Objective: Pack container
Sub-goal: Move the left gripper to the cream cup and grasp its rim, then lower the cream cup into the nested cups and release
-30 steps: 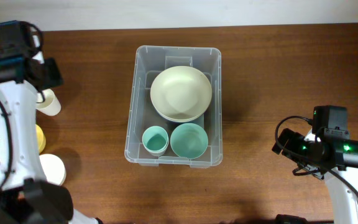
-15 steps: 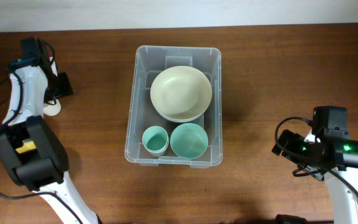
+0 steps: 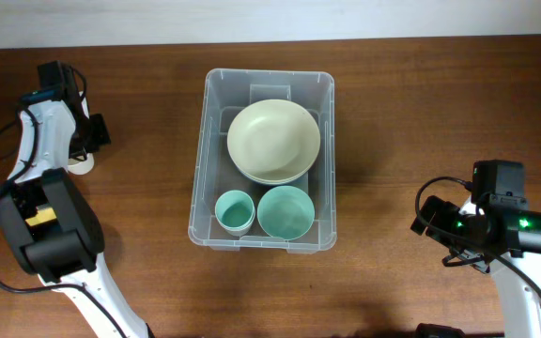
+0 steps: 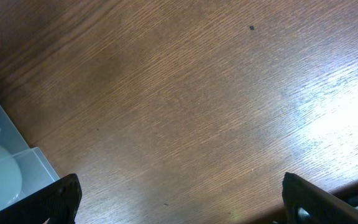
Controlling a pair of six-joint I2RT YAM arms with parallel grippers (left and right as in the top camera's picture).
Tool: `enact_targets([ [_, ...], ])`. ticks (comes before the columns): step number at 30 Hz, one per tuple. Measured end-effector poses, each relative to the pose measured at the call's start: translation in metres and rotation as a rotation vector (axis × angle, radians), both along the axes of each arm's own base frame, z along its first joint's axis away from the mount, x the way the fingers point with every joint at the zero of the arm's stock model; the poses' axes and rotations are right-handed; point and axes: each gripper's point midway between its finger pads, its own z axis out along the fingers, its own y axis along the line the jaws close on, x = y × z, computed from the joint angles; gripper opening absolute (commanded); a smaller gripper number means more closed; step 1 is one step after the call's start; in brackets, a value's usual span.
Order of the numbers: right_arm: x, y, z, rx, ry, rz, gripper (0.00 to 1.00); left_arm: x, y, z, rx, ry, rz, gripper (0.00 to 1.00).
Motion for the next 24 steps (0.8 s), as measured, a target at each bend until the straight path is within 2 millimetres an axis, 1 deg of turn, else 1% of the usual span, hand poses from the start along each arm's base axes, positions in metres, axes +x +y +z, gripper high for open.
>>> enact_targets([
  [3, 0.000, 0.000, 0.000, 0.000, 0.000, 0.000, 0.99, -0.001, 0.000, 0.000, -0.001, 0.003, 0.000, 0.00],
  [7, 0.000, 0.000, 0.000, 0.000, 0.000, 0.000, 0.99, -0.009, -0.004, 0.003, -0.018, 0.044, -0.001, 0.00],
  [8, 0.000, 0.000, 0.000, 0.001, 0.000, 0.000, 0.99, -0.009, -0.005, 0.006, -0.027, 0.050, -0.003, 0.00],
  [10, -0.001, 0.000, 0.000, 0.001, 0.003, 0.000, 0.99, -0.010, -0.013, 0.020, -0.068, 0.061, -0.012, 0.00],
  [12, -0.001, 0.000, 0.000, 0.001, 0.004, 0.000, 0.99, -0.007, -0.023, 0.044, -0.109, 0.047, -0.028, 0.00],
  [14, -0.001, 0.000, 0.000, 0.001, 0.003, 0.000, 0.99, -0.006, -0.036, 0.071, -0.132, 0.026, -0.051, 0.00],
  [15, -0.001, 0.000, 0.000, 0.001, 0.004, 0.000, 0.99, -0.008, -0.045, 0.086, -0.141, 0.020, -0.067, 0.00],
  [16, -0.001, 0.000, 0.000, 0.001, 0.004, 0.000, 0.99, -0.011, -0.057, 0.106, -0.147, 0.004, -0.090, 0.00],
  [17, -0.001, 0.000, 0.000, 0.001, 0.004, 0.000, 0.99, -0.014, -0.065, 0.118, -0.149, -0.006, -0.105, 0.00],
  [19, -0.001, 0.000, 0.000, 0.000, 0.003, 0.000, 0.99, -0.026, -0.088, 0.149, -0.148, -0.037, -0.146, 0.00],
  [20, -0.001, 0.000, 0.000, 0.001, 0.003, 0.000, 0.99, -0.036, -0.103, 0.167, -0.145, -0.051, -0.174, 0.00],
  [23, 0.000, 0.000, 0.000, 0.000, 0.000, 0.000, 0.99, -0.064, -0.142, 0.210, -0.132, -0.095, -0.251, 0.01],
  [24, 0.000, 0.000, 0.000, 0.000, -0.001, 0.000, 0.99, -0.074, -0.153, 0.220, -0.127, -0.101, -0.278, 0.01],
])
